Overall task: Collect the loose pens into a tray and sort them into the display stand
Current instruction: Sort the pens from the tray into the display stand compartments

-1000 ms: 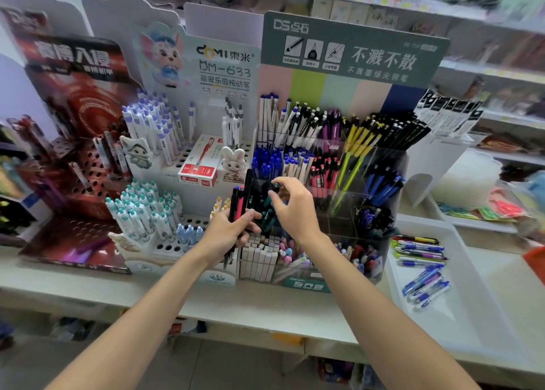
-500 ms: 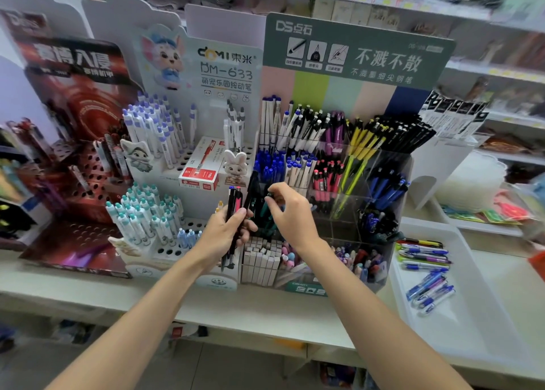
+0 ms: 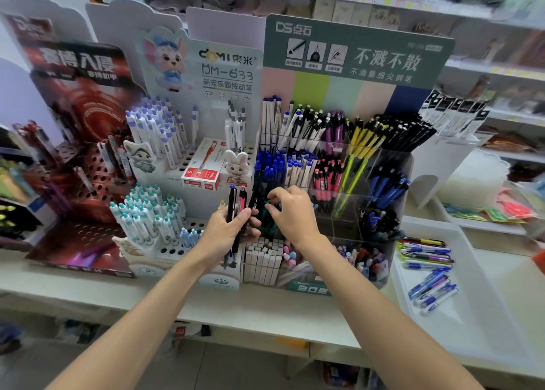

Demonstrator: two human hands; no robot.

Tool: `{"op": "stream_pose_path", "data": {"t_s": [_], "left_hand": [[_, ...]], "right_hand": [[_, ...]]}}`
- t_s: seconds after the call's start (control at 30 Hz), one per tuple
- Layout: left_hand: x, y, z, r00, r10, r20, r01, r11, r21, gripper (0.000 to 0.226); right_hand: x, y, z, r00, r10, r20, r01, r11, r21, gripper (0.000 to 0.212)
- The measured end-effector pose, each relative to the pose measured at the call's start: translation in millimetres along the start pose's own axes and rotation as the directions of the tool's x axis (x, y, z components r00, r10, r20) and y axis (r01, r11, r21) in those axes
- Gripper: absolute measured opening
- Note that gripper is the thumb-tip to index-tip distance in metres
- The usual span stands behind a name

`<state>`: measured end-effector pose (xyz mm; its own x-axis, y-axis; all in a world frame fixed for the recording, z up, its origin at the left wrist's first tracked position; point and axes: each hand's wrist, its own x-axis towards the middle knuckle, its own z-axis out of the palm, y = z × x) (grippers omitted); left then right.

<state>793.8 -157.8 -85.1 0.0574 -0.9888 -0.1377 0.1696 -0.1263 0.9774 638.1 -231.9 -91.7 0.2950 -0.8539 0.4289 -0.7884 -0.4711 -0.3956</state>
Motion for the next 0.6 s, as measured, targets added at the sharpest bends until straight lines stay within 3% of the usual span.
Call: {"op": "stream_pose_path", "data": {"t_s": [0.07,0.17,0.27,0.33,0.43,0.6], "left_hand": [[0,1,3,1.0,-0.002,0.015,0.002,1.0,0.005,0.019],[2,1,8,1.0,0.003,0.029,-0.004,1.0,0.013,0.02],[3,3,15,0.999,0.013,0.036,-0.014,1.0,0.023,0.02],[5,5,24,0.999,0.022,0.035,-0.023,0.999,0.038,0.019],[12,10,39,0.998,0.009,0.056,-0.012,0.998,0.054,0.017],[21,15,76,0.989,-0.003,0.147,-0.009,0.997,0.083,0.019]], "right_hand": [[-1,0,1,0.999,-0.006,0.039,0.009,0.997,-0.076,0.023],[-4,3,-2,0.998,-0.011,0.068,0.013,0.999,-0.04,0.027],[-13,2,-14,0.998,-0.033,-0.051,0.039,0.99,0.137,0.029],[-15,0,-27,0.986,0.069,-0.149,-0.015,0.942,0.335,0.033],[-11,-5,-46,0.978,0.182,-0.099,-0.104,0.845,0.525,0.048],[-11,8,-71,0.971,0.189,-0.145,-0.098,0.87,0.482,0.054]]}}
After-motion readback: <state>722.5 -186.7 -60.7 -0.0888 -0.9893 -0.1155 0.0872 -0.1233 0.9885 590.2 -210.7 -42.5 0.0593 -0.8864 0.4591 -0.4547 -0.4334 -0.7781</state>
